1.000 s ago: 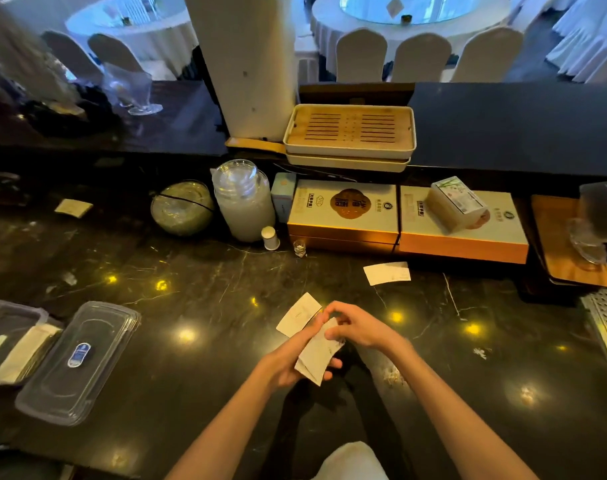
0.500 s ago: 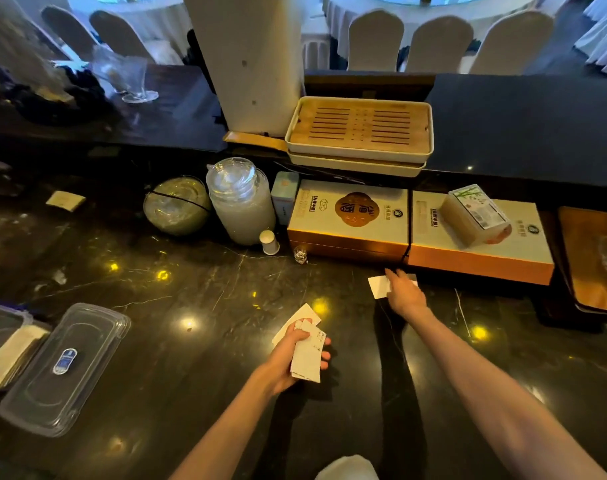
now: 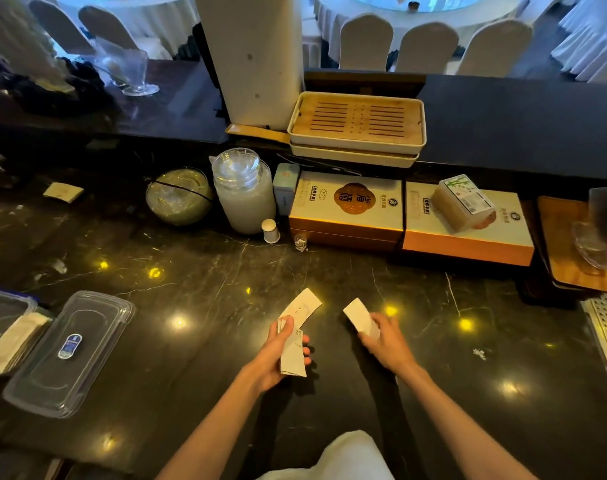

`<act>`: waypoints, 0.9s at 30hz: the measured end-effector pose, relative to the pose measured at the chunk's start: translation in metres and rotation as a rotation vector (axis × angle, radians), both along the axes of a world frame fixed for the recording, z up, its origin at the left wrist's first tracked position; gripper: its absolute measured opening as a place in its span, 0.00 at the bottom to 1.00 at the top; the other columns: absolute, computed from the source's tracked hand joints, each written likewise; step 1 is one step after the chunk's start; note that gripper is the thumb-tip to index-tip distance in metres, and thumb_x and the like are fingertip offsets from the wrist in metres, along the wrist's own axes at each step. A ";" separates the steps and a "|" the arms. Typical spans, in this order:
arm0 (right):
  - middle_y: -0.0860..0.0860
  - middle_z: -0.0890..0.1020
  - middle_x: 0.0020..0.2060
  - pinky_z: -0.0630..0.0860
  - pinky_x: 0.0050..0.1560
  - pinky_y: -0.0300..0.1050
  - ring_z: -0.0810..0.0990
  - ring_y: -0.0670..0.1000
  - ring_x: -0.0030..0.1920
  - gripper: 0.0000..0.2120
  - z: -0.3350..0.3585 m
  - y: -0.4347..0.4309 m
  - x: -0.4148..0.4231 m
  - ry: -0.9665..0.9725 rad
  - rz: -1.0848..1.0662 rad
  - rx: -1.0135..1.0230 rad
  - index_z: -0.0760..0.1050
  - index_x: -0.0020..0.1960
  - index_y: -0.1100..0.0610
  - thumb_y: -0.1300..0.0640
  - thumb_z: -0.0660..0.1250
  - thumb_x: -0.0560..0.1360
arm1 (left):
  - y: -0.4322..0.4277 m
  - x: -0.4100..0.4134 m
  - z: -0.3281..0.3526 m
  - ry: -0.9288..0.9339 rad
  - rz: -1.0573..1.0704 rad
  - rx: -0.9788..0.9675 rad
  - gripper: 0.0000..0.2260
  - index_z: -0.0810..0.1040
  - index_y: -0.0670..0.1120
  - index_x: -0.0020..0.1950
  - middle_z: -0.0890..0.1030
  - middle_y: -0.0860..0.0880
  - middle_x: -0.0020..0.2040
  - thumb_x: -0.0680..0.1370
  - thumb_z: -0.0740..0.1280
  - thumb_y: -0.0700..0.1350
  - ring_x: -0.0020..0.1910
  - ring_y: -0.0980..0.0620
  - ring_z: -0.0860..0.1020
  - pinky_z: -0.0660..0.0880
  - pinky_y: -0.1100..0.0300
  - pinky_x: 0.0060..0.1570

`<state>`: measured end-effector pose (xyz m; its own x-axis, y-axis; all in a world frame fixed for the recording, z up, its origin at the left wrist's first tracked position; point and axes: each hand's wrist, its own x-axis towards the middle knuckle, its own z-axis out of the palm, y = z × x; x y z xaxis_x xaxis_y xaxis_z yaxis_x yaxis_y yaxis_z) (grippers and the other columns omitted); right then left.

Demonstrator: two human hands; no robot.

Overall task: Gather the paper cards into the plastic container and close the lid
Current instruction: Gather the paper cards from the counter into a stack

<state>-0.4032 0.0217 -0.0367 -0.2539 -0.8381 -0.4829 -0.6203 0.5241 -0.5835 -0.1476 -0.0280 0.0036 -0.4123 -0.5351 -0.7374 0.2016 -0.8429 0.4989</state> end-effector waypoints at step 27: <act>0.49 0.68 0.71 0.79 0.56 0.47 0.75 0.52 0.65 0.24 0.081 -0.064 0.122 0.416 0.592 -0.293 0.66 0.73 0.47 0.57 0.65 0.79 | -0.020 0.103 -0.001 0.131 -0.110 -0.007 0.25 0.71 0.47 0.64 0.79 0.41 0.51 0.75 0.66 0.63 0.43 0.45 0.79 0.79 0.52 0.41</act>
<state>-0.2809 -0.0419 0.0441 0.1635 -0.9692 -0.1843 -0.9469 -0.1017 -0.3051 -0.0450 -0.0482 0.0029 -0.5610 -0.4862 -0.6700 0.1723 -0.8602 0.4800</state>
